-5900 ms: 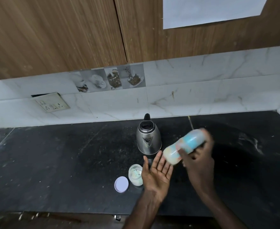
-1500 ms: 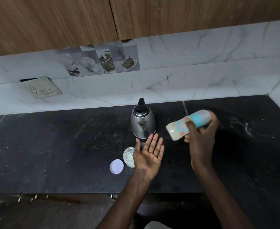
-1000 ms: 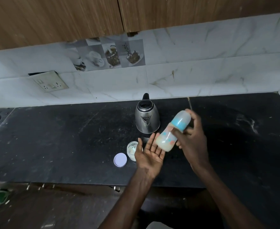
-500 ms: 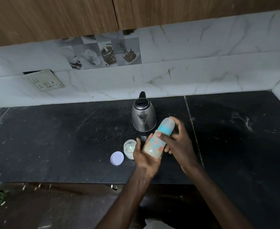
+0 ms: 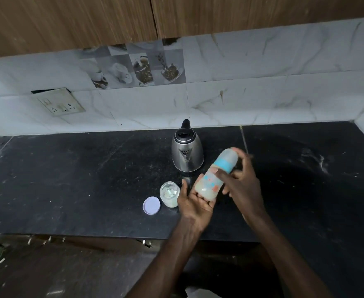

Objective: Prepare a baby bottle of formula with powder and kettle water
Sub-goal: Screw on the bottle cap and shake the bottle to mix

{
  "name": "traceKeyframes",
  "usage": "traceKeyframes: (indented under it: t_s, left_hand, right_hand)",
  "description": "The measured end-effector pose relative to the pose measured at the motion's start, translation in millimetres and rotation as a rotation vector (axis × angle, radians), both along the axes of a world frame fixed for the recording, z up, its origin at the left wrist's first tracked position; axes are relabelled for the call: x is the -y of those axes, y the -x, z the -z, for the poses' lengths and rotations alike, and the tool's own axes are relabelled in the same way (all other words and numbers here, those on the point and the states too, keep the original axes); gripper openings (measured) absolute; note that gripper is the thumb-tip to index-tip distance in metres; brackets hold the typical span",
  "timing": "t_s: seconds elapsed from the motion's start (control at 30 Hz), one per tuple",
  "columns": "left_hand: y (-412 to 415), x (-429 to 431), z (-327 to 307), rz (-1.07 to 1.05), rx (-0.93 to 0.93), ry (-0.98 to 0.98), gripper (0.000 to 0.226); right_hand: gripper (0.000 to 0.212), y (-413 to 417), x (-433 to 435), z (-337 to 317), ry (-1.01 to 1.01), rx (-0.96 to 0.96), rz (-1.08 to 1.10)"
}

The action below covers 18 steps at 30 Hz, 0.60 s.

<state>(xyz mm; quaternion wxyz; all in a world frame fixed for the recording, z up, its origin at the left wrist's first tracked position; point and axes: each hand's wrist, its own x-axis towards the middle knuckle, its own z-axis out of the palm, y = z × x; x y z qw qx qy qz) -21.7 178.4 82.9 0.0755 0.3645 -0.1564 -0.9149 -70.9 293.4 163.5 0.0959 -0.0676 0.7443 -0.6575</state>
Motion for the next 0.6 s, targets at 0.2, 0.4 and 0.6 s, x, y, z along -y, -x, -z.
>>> traceKeyframes:
  t_s: [0.2, 0.4, 0.6]
  left_hand:
    - [-4.0, 4.0, 5.1, -0.020, 0.001, -0.007, 0.064]
    - [2.0, 2.7, 8.7, -0.008, -0.009, -0.006, 0.062]
    - [9.4, 2.4, -1.3, -0.014, -0.001, 0.002, 0.059]
  right_hand:
    - [0.067, -3.8, 3.8, 5.3, 0.020, 0.035, 0.098]
    - [0.066, 1.9, -2.8, 3.7, 0.138, 0.030, 0.263]
    - [0.062, 6.4, 0.1, 0.6, 0.126, 0.043, 0.115]
